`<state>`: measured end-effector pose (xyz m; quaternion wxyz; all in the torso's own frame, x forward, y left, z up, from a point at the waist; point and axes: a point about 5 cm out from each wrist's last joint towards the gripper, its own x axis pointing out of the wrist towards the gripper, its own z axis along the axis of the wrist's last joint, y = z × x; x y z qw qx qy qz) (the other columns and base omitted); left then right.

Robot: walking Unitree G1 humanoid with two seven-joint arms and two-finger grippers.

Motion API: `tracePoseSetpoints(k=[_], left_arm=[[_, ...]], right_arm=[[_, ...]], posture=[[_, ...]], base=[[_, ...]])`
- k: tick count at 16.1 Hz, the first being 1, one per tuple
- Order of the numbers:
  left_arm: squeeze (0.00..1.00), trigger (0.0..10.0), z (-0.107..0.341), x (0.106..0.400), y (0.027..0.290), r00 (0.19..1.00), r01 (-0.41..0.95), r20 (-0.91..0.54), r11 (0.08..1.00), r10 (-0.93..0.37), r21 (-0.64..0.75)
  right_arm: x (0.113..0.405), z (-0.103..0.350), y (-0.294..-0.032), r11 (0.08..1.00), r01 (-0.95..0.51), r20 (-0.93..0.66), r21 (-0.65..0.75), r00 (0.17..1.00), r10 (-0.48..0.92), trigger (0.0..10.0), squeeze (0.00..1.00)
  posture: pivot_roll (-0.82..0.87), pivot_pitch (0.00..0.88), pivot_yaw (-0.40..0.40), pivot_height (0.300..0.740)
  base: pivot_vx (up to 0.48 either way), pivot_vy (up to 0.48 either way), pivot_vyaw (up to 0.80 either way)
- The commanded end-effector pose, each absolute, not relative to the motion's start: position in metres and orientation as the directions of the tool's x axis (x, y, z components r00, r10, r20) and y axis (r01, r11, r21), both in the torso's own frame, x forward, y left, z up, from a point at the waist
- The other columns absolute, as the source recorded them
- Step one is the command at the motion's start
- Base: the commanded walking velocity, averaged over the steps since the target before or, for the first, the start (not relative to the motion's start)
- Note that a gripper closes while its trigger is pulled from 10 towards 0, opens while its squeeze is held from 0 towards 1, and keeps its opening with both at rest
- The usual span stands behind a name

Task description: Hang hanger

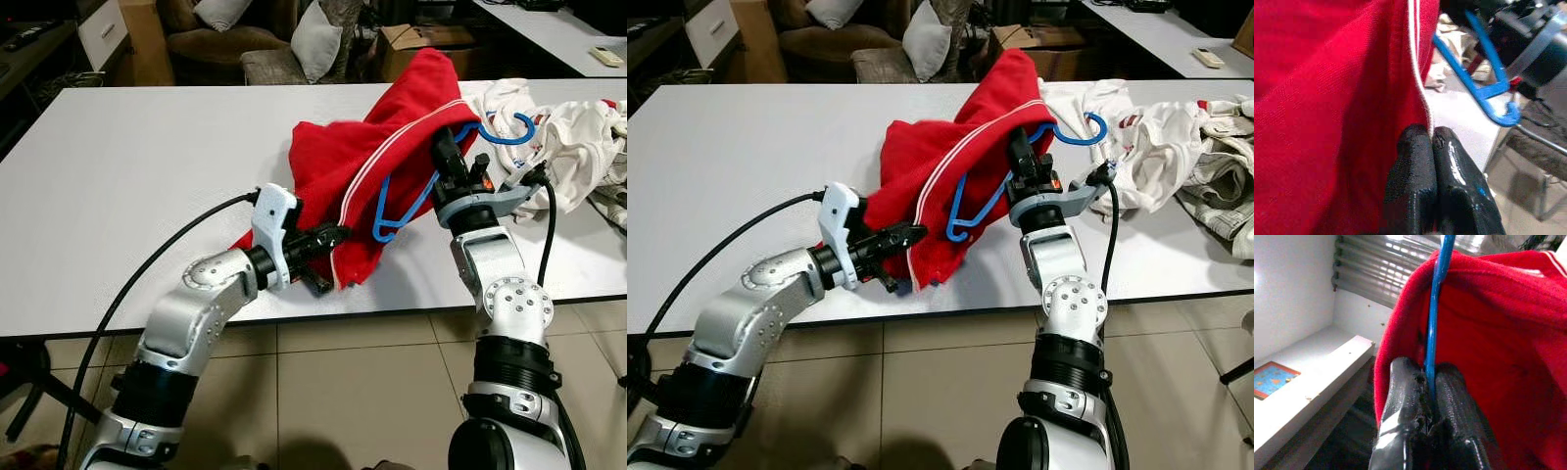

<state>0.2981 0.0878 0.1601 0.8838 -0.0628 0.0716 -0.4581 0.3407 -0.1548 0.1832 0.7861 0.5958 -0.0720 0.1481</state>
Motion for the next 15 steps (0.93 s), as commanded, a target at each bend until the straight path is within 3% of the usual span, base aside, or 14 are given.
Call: tracePoseSetpoints(k=[1,5,7,11,15], left_arm=[[0.00,0.0,0.171,0.296,0.092,0.530,0.832,-0.049,0.530,-0.847,-0.164],[0.00,0.0,0.187,0.284,0.097,0.406,0.894,-0.052,0.408,-0.912,-0.183],[0.00,0.0,0.202,0.277,0.094,0.328,0.924,-0.034,0.328,-0.944,-0.198],[0.00,0.0,0.228,0.272,0.084,0.236,0.945,0.024,0.223,-0.971,-0.239],[0.00,0.0,0.206,0.263,0.062,0.187,0.952,-0.115,0.209,-0.976,-0.225]], right_arm=[[0.344,0.187,-0.153,0.281,-0.332,0.306,0.900,0.943,0.133,10.0,0.00],[0.354,0.178,-0.145,0.330,-0.274,0.256,0.904,0.962,0.098,10.0,0.00],[0.363,0.170,-0.136,0.335,-0.223,0.212,0.915,0.975,0.069,10.0,0.00],[0.377,0.170,-0.107,0.285,-0.178,0.171,0.942,0.984,0.049,10.0,0.00],[0.385,0.182,-0.082,0.144,-0.186,0.178,0.972,0.982,0.066,10.0,0.00]], posture=[[-0.12,0.000,0.045,0.740],[-0.07,0.002,0.058,0.740],[-0.02,0.045,0.083,0.740],[0.03,0.070,0.116,0.740],[0.03,0.050,0.115,0.740]], base=[[0.000,0.000,0.00],[0.000,0.000,0.00],[0.000,0.000,0.00],[0.000,0.000,0.00],[0.000,0.000,0.00]])
